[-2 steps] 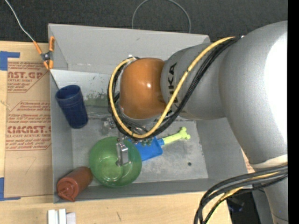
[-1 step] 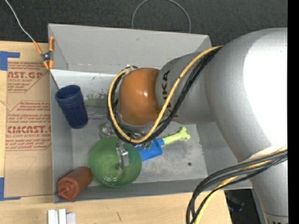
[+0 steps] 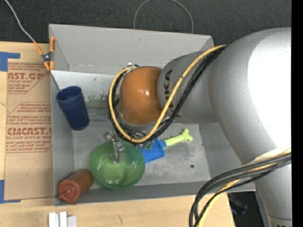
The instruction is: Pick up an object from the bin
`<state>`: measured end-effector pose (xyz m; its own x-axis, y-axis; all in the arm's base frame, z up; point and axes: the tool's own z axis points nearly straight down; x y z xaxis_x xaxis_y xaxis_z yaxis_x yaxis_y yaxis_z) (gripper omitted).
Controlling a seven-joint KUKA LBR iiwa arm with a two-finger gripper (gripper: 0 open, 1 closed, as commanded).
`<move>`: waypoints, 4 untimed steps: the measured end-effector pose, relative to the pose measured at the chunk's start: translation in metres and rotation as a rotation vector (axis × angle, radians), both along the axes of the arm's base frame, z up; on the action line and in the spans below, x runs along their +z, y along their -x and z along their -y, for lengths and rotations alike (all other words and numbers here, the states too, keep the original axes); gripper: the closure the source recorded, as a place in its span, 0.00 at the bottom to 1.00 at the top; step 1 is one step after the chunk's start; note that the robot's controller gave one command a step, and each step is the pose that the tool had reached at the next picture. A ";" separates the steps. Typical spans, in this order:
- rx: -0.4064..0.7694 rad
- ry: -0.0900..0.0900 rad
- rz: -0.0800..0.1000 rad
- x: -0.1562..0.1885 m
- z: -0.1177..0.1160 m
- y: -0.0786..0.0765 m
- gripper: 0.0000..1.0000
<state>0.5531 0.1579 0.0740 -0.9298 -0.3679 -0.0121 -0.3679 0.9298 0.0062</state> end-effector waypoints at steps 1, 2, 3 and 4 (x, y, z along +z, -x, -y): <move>0.000 0.000 0.000 0.000 0.000 0.000 1.00; 0.000 0.000 -0.002 0.004 0.000 0.001 1.00; 0.001 0.003 -0.006 0.023 0.001 0.002 1.00; 0.001 0.003 -0.007 0.052 0.001 0.002 1.00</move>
Offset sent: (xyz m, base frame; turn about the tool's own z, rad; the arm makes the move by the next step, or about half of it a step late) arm -0.0001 0.0000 0.0536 0.0000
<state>0.5506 0.1571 0.1265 -0.9294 -0.3690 -0.0043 -0.3690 0.9294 0.0058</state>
